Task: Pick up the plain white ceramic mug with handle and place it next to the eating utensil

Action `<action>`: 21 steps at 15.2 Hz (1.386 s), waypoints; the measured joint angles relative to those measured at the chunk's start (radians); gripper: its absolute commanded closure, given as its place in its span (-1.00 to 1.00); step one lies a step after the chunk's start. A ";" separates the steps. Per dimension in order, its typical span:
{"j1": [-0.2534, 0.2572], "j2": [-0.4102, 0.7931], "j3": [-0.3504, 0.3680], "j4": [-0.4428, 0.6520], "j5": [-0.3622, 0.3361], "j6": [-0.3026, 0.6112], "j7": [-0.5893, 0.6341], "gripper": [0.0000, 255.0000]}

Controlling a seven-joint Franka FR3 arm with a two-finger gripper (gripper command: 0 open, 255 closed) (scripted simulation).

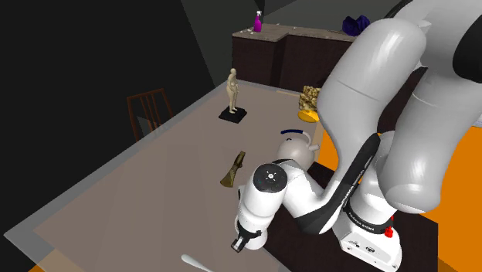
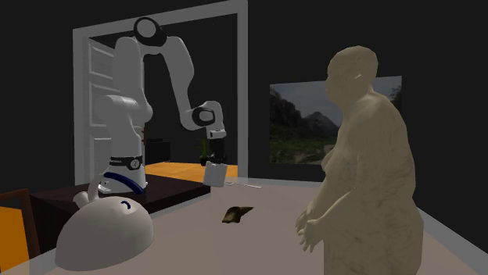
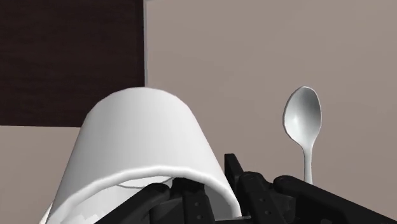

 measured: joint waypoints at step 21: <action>0.066 -0.216 0.043 -0.042 0.448 -0.163 -0.320 -1.00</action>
